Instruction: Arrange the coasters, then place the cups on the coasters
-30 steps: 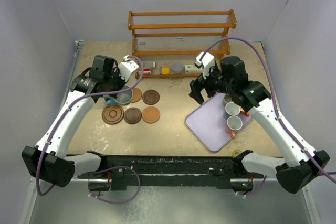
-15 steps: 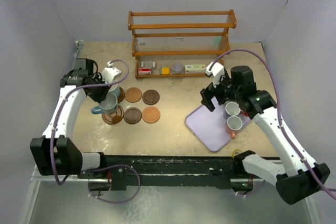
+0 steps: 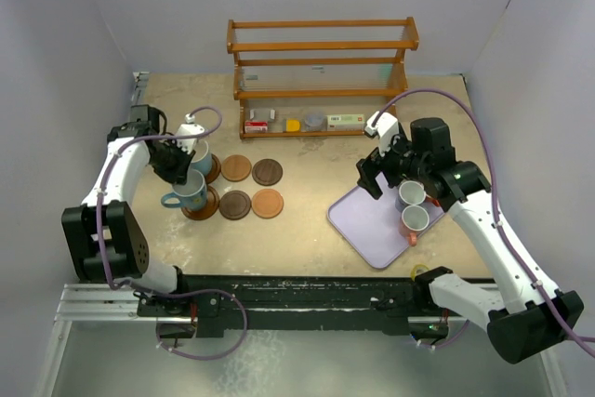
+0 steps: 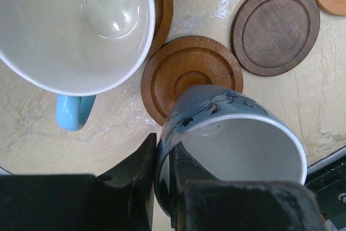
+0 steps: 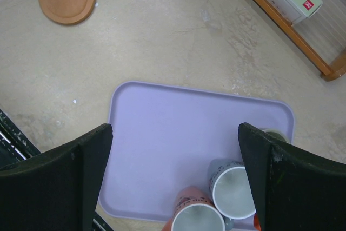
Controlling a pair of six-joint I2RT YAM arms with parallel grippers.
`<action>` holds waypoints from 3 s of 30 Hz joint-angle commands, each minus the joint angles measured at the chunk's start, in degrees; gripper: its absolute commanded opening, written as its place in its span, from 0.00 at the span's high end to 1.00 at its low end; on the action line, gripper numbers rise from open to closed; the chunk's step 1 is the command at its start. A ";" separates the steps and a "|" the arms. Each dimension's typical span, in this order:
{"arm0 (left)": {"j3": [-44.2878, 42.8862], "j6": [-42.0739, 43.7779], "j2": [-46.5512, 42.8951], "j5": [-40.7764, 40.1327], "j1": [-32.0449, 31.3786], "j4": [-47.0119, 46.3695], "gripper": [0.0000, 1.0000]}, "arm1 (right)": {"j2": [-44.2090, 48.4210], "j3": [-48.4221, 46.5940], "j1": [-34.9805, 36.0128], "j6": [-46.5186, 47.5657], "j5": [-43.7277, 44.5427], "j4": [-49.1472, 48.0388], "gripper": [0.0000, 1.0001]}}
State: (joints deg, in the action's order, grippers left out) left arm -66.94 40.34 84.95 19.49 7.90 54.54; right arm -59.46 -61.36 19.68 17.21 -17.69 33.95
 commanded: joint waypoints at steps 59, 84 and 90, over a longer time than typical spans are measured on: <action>2.15 1.40 2.50 1.70 1.77 -3.87 0.85 | 0.05 0.10 -1.40 1.16 -3.71 0.77 0.00; -4.17 -2.61 -9.31 1.19 1.77 0.52 0.55 | -3.72 -2.22 -2.04 3.61 5.60 8.36 0.00; -4.77 -6.07 -14.35 3.75 1.68 -1.18 0.44 | -5.53 -4.61 -4.72 6.44 9.46 12.23 0.01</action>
State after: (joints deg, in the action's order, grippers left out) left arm -69.23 37.34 74.63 20.05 9.15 54.92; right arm -64.45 -62.24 16.93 20.64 -12.08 42.94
